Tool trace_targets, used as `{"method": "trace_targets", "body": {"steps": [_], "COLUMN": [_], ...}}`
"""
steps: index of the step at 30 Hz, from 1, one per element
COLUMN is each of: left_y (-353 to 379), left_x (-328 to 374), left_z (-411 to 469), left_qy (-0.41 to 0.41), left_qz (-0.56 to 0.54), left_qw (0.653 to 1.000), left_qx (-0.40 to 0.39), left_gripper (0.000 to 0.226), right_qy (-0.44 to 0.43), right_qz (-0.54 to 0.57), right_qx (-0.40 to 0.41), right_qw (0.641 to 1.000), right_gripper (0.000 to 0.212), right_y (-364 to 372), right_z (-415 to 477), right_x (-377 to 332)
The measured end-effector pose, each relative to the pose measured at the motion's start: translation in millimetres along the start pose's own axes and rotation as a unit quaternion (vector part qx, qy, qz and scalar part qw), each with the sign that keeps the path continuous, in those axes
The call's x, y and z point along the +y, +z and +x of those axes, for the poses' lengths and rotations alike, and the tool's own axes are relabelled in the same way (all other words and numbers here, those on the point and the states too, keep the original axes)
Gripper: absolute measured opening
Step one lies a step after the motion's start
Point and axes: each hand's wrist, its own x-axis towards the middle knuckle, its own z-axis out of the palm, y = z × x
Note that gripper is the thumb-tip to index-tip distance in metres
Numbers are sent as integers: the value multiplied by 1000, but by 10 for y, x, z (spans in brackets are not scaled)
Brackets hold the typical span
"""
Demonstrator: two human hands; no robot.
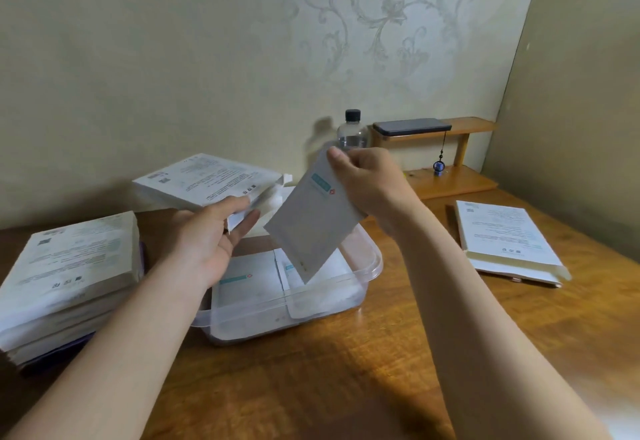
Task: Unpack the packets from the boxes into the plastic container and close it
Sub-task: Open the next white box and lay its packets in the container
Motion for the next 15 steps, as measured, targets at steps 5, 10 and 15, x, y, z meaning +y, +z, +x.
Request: {"method": "trace_targets", "body": {"steps": [5, 10, 15], "left_y": [2, -14, -20], "left_x": [11, 36, 54], "left_z": [5, 8, -1], "left_qy": [-6, 4, 31], "left_qz": [-1, -27, -36], "left_qw": [1000, 999, 997], "left_qx": [17, 28, 67], "left_gripper": [33, 35, 37], "right_qy": [-82, -129, -176], "right_qz": [-34, -202, -234], "right_qx": [-70, -154, -166], "right_qw": [994, 959, 942], "right_gripper": [54, 46, 49], "right_y": [-61, -9, 144], "right_z": [-52, 98, 257], "right_x": [-51, -146, -160]}}
